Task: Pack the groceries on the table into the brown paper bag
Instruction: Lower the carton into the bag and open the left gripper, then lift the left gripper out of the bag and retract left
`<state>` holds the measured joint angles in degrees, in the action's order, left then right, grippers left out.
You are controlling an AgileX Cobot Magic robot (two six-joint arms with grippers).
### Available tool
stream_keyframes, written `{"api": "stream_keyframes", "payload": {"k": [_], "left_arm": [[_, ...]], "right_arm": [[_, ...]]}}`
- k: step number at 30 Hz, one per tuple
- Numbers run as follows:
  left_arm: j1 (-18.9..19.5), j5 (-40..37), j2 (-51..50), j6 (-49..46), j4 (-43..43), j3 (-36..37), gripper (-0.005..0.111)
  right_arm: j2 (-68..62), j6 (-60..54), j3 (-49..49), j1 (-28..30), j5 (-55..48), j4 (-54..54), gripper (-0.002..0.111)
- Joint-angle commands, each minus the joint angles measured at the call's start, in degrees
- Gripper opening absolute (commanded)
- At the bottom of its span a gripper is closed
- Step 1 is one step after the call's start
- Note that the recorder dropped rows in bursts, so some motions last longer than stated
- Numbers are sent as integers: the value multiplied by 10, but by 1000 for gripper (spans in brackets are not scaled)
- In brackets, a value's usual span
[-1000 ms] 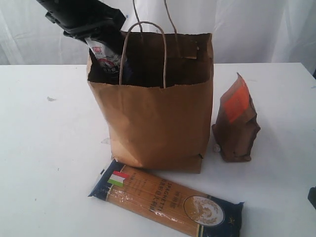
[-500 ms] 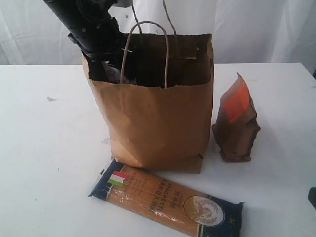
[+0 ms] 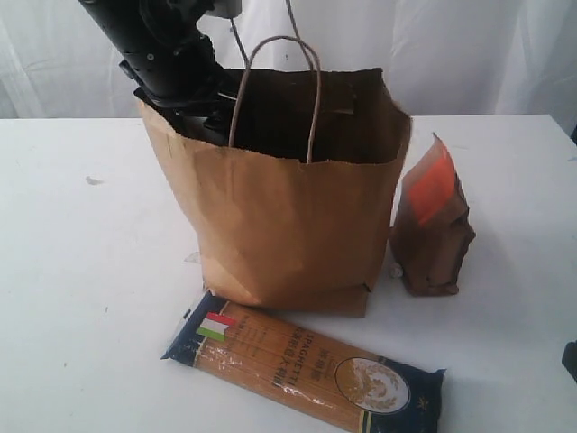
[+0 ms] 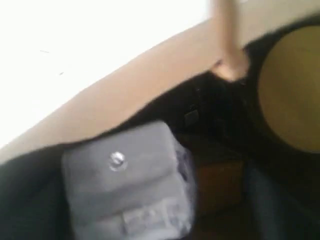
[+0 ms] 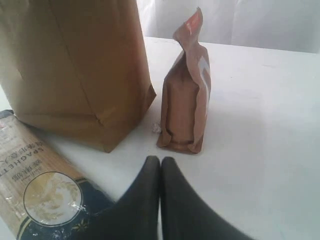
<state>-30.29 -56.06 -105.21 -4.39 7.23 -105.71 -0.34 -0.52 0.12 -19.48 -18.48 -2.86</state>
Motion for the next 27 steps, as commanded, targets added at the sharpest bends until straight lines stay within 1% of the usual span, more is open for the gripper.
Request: {"api": "stream_keyframes", "payload": {"k": [1,10,17,19,20,21,22,24,26,27], "left_arm": [[-2,-10,6,5,8,-5,98],[-2,-25,8,12,18,-30,98],[-2,-42,28,12,29,-30,98],[-2,-49,44,12,29,-30,94],[-2,-55,52,12,29,-30,91],[-2,-71,67,12,29,-30,83],[-2,-79,75,12,29,-30,77],[-2,-105,103,12,29,-30,54],[-2,-116,121,12,29,-30,39],[-2,-117,134,12,29,-30,26]], "right_arm": [[3,2,-1,3,5,-1,0],[3,2,-1,3,5,-1,0],[3,2,-1,3,5,-1,0],[3,2,-1,3,5,-1,0],[3,2,-1,3,5,-1,0],[3,2,-1,3,5,-1,0],[3,2,-1,3,5,-1,0],[3,2,-1,3,5,-1,0],[3,2,-1,3,5,-1,0],[3,2,-1,3,5,-1,0]]}}
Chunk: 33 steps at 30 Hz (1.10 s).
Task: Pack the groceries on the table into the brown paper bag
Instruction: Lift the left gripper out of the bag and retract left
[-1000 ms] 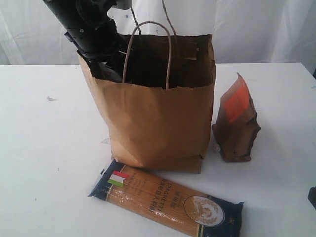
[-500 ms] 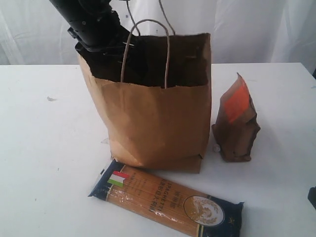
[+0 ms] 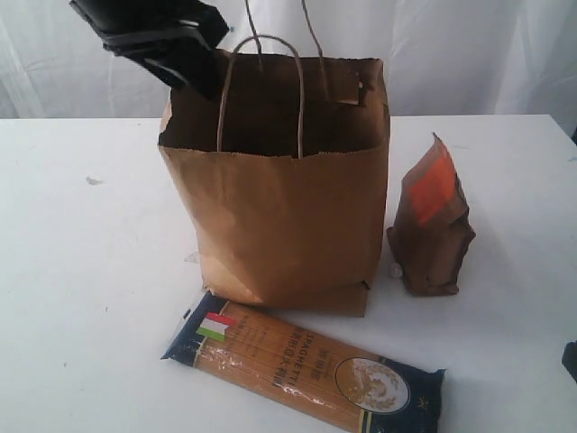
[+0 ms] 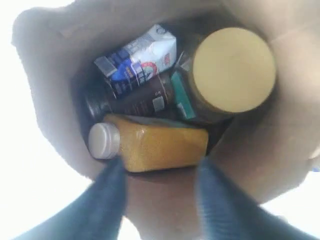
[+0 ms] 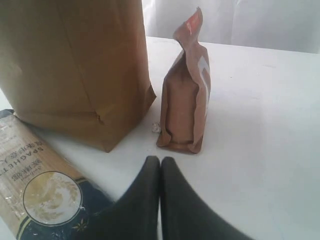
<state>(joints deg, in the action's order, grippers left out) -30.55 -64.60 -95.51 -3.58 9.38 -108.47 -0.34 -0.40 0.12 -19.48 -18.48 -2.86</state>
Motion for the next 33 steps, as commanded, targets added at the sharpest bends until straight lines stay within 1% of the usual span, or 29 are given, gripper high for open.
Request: {"api": "stream_keyframes", "payload": {"k": [1,2,3,7,14,19,23,29,32,33], "left_arm": [[1,-31,42,4,7,-2,19],[1,-29,52,4,1,-2,4],[1,-28,56,4,-2,-2,0],[1,-29,70,17,-27,-2,0],[1,-28,148,66,-138,-2,0],[1,-17,240,72,-144,11,0],[1,17,330,93,-145,65,0],[1,59,484,133,-192,202,0],[1,62,598,166,-206,298,0],[1,63,649,188,-205,347,0]], "right_arm": [[3,0,-1,3,5,-1,0],[3,0,-1,3,5,-1,0],[3,0,-1,3,5,-1,0],[3,0,-1,3,5,-1,0],[3,0,-1,3,5,-1,0],[3,0,-1,3,5,-1,0],[3,0,-1,3,5,-1,0],[3,4,-1,3,5,-1,0],[3,4,-1,3,5,-1,0],[3,4,-1,3,5,-1,0]]}}
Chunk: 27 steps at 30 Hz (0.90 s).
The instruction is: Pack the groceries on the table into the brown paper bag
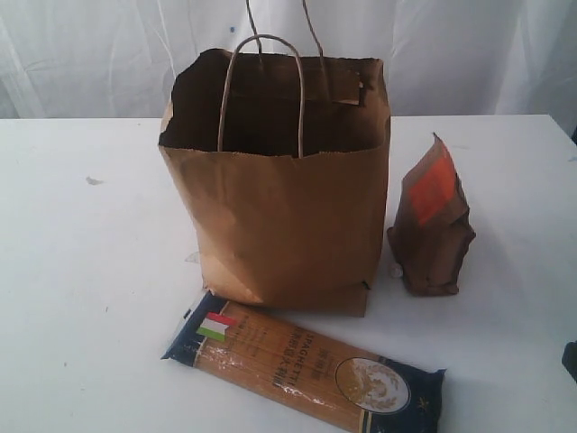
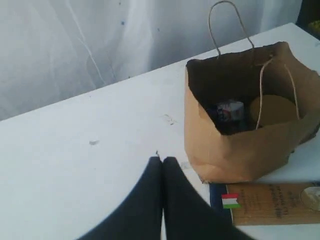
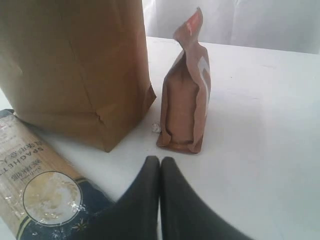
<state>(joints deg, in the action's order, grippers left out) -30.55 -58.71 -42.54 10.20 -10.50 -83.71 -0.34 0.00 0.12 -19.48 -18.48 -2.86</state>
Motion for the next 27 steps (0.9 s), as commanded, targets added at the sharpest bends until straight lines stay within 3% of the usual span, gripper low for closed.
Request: {"api": "stream_keyframes", "payload": {"k": [1,6,9,13,22,24,27], "left_arm": [[1,4,148,61,-3,125,0],[1,60,359,126,-1,311,0],[1,82,425,203,4,389,0],[1,64,425,223,2,408,0],[1,164,425,240,-78,411,0],[1,232,425,224,-76,435,0],[5,386,425,118,-34,502,0]], "right_arm": [[3,0,-1,3,5,-1,0],[3,0,-1,3,5,-1,0],[3,0,-1,3,5,-1,0],[3,0,-1,3,5,-1,0],[3,0,-1,3,5,-1,0],[3,0,-1,3,5,-1,0],[3,0,-1,3,5,-1,0]]}}
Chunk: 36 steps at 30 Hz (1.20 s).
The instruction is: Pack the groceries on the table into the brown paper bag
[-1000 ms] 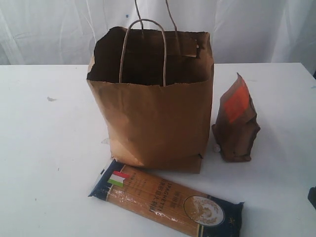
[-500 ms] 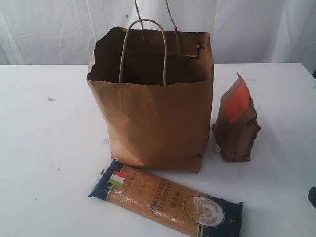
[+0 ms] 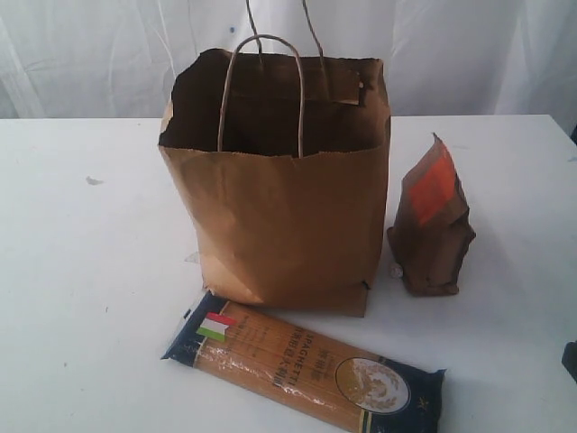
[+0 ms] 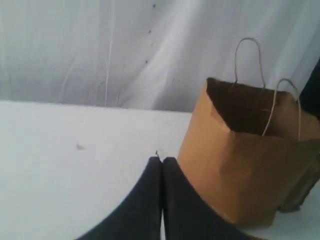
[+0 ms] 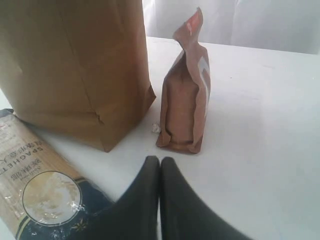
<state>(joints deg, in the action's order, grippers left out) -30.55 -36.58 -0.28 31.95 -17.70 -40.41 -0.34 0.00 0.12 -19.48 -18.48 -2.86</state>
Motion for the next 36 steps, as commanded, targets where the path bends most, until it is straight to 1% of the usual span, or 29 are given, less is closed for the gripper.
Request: {"api": "stream_keyframes", "payload": {"k": [1,3,4,6,10,13,17,19,36], "left_arm": [[9,223,3,-154,78,98,0],[19,303,3,-243,169,146,0],[26,324,3,-278,216,171,0],[40,338,3,-292,258,213,0],[73,338,3,-243,260,299,0],[94,335,3,-225,260,347,0],[108,335,3,-225,262,391,0],[112,335,3,-226,262,404,0],[112,330,3,-230,262,404,0]], "right_arm": [[3,0,-1,3,5,-1,0],[3,0,-1,3,5,-1,0],[3,0,-1,3,5,-1,0],[3,0,-1,3,5,-1,0],[3,0,-1,3,5,-1,0],[3,0,-1,3,5,-1,0],[3,0,-1,3,5,-1,0],[3,0,-1,3,5,-1,0],[3,0,-1,3,5,-1,0]]}}
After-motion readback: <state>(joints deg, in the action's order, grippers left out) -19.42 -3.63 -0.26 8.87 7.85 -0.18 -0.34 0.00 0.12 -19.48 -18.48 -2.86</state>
